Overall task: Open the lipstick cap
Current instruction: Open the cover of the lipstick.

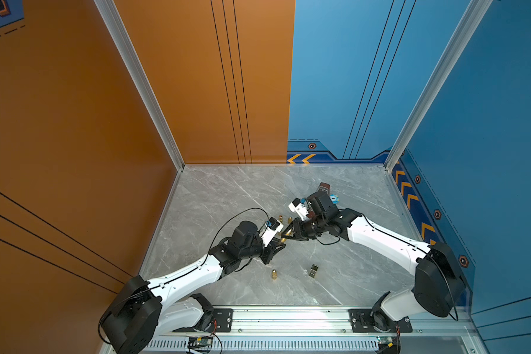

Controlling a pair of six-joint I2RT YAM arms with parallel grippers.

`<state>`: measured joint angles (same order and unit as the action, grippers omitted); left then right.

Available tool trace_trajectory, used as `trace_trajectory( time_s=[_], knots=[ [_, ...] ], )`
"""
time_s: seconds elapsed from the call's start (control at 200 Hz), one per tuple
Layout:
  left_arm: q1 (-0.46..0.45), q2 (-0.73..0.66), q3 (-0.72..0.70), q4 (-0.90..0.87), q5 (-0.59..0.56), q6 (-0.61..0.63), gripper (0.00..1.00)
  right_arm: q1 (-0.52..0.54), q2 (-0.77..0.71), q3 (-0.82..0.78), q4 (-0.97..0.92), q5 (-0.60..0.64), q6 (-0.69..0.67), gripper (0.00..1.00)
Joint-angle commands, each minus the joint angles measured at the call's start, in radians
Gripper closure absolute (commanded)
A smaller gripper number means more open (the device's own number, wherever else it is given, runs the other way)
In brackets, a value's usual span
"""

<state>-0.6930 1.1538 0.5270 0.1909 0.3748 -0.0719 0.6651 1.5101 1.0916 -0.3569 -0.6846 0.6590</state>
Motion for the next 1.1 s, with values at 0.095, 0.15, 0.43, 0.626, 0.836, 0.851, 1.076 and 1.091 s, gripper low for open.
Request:
trace_trajectory(
  time_s=[0.095,0.15,0.43,0.626,0.836,0.851,1.076,1.091],
  knots=[
    [0.003,-0.005,0.006,-0.012,-0.034,-0.006,1.0,-0.032,-0.068,0.004,-0.058,0.076,-0.027,0.63],
    [0.003,-0.006,0.009,-0.016,-0.025,-0.003,1.0,-0.037,-0.069,0.003,-0.059,0.079,-0.027,0.61],
    [-0.003,-0.004,0.015,-0.017,-0.01,-0.002,1.0,-0.023,-0.029,0.021,-0.037,0.039,-0.02,0.64],
    [-0.005,0.006,0.025,-0.016,-0.009,0.0,1.0,-0.011,-0.01,0.025,-0.018,0.025,-0.016,0.68],
    [-0.01,0.012,0.032,-0.024,-0.005,0.003,1.0,-0.01,-0.002,0.023,-0.008,0.033,-0.014,0.74],
    [-0.011,0.012,0.033,-0.026,-0.006,0.004,1.0,-0.011,-0.002,0.023,-0.007,0.033,-0.015,0.74],
    [-0.017,0.017,0.044,-0.059,-0.028,0.014,1.0,-0.017,-0.011,0.018,-0.005,0.036,-0.016,0.79],
    [-0.017,0.015,0.044,-0.06,-0.03,0.013,1.0,-0.019,-0.014,0.017,-0.004,0.037,-0.017,0.8]
  ],
)
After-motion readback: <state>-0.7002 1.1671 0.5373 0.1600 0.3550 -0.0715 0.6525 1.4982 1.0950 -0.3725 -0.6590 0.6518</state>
